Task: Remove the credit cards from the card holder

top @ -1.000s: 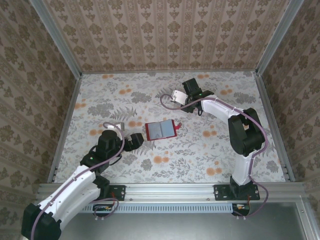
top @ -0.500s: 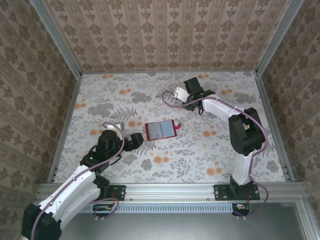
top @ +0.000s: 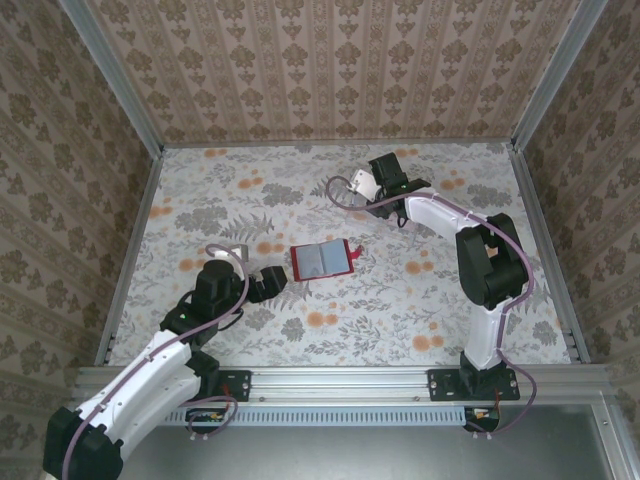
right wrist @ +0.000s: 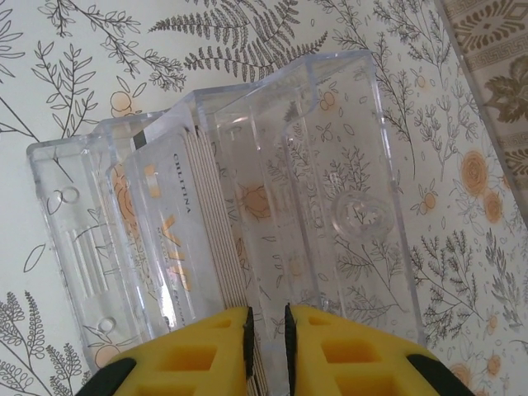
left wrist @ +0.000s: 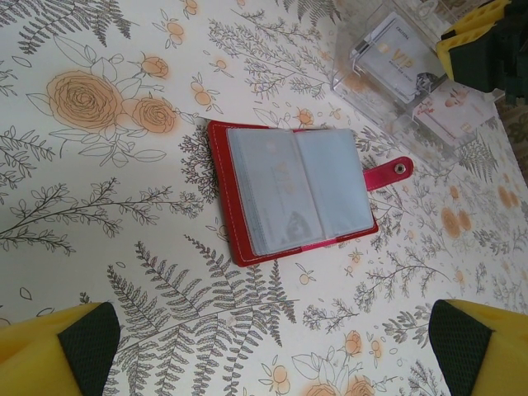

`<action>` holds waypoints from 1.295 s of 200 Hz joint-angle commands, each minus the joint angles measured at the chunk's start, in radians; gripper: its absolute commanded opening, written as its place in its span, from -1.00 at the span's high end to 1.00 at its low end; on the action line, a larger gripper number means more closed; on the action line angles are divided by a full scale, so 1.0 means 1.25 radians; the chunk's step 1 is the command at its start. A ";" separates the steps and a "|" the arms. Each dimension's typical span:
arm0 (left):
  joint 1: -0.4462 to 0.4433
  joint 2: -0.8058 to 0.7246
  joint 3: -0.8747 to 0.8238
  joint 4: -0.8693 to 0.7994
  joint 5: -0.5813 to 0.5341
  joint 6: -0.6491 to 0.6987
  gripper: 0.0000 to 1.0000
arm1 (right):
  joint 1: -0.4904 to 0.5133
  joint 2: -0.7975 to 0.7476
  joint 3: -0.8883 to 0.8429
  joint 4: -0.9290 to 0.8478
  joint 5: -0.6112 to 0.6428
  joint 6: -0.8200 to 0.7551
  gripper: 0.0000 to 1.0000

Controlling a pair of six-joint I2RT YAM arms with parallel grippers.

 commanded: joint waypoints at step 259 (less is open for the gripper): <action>0.002 0.159 0.085 0.039 0.036 0.004 -1.00 | -0.057 -0.394 -0.281 0.173 -0.442 0.967 -1.00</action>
